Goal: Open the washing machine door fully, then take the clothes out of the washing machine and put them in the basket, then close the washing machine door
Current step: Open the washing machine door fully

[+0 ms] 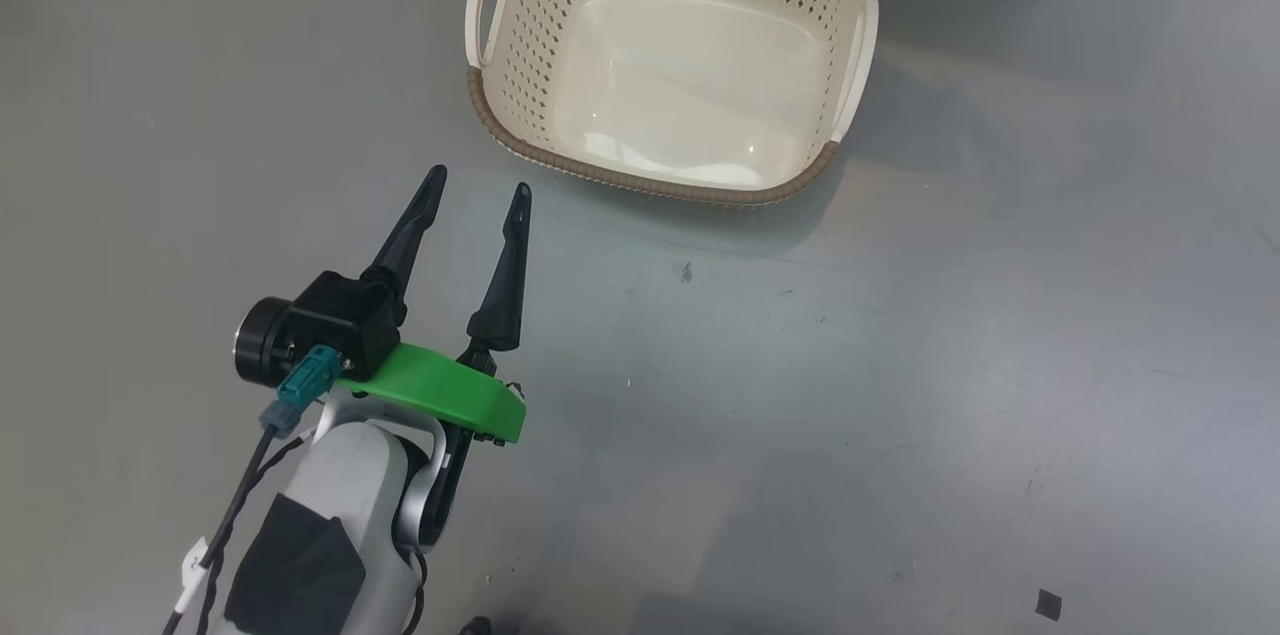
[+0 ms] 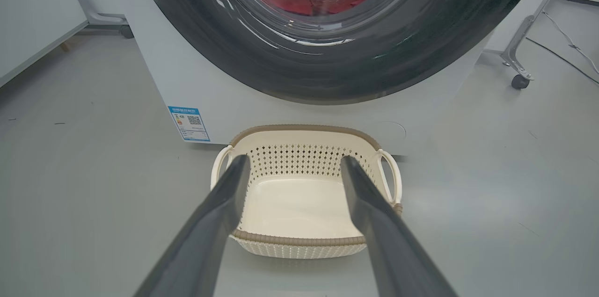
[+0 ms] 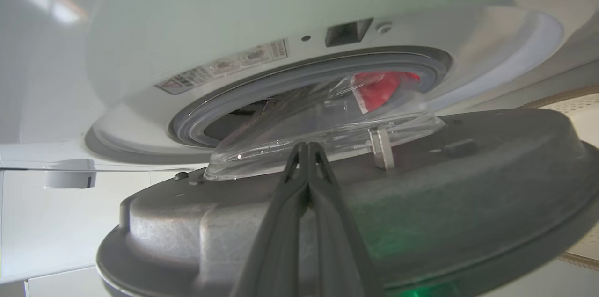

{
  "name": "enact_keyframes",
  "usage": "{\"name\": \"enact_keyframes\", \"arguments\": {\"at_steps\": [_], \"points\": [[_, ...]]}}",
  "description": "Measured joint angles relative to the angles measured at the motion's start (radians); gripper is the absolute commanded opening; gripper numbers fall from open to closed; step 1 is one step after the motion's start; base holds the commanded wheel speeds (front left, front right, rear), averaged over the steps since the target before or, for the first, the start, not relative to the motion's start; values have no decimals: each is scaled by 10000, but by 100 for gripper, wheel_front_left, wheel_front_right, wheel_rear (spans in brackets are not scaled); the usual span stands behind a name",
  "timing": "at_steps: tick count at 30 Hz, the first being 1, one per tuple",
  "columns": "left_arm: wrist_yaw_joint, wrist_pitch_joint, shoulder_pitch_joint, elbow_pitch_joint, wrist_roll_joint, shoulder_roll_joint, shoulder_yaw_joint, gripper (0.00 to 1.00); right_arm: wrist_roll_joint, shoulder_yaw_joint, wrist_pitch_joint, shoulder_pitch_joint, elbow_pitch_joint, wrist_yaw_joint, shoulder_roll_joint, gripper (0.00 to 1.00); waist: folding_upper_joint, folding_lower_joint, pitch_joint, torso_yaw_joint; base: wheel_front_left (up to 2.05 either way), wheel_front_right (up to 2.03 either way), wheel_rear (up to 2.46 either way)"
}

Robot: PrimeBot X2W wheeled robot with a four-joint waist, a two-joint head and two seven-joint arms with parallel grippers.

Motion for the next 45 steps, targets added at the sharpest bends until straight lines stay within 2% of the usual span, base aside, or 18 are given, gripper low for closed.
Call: {"name": "enact_keyframes", "arguments": {"at_steps": [21, 31, 45], "points": [[0, 0, 256, 257, 176, 4, 132, 100, 326, 127, 886, 1622, 464, -2, 491, 0, 0, 0, -1199, -327, 0, 0, 0], [4, 0, 620, 309, 230, 10, 293, 100, 470, 523, 1624, 2299, 675, -2, 660, 0, 0, 0, -1765, -449, 0, 0, 0], [86, -2, 895, 305, 326, 15, 370, 100, 512, 639, 1672, 2653, 614, -2, 713, 0, 0, 0, -2084, -544, 0, 0, 0]]}}
